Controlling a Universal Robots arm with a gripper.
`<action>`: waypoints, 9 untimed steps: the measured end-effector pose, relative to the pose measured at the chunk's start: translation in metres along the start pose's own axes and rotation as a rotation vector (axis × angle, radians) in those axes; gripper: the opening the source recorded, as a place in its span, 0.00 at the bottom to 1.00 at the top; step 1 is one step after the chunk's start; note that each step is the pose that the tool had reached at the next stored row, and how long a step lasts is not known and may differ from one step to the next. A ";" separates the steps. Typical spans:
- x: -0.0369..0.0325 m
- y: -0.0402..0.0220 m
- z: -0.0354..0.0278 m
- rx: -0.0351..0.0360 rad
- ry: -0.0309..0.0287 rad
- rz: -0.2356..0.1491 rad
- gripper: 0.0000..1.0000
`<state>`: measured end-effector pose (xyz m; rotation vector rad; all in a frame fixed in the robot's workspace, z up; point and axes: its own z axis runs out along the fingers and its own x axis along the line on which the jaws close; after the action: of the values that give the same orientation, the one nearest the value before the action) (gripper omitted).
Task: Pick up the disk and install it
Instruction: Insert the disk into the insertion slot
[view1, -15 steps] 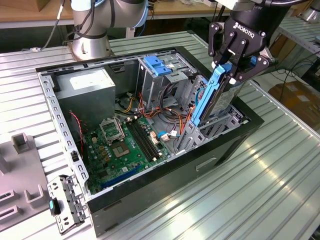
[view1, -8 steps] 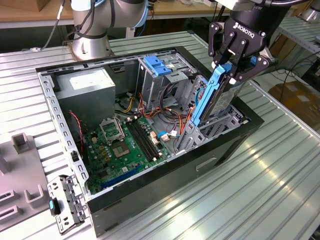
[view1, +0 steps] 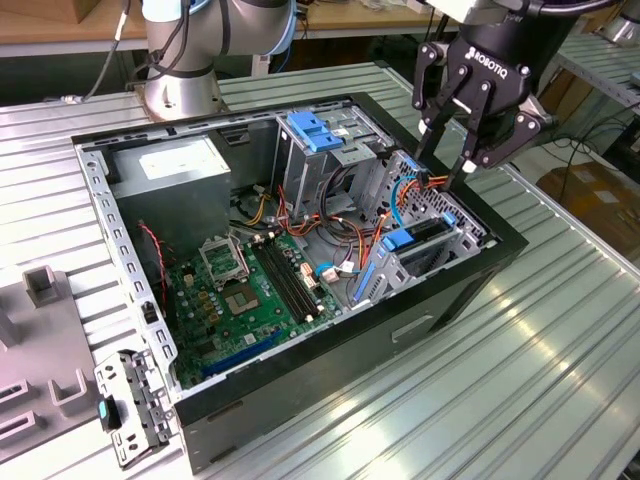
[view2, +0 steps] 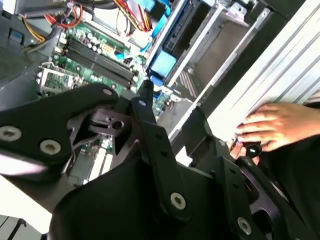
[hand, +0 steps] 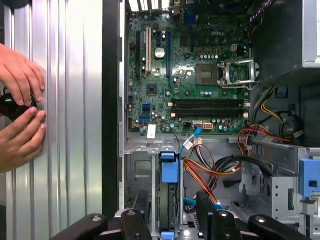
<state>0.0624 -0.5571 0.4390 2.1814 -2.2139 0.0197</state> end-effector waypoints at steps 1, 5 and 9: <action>-0.0001 0.0000 0.0028 0.0000 0.0002 0.000 0.51; -0.0005 -0.0002 0.0143 0.0000 0.0002 0.000 0.51; -0.0008 -0.0004 0.0246 0.0000 0.0002 -0.001 0.36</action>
<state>0.0624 -0.5571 0.4144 2.1820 -2.2131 0.0198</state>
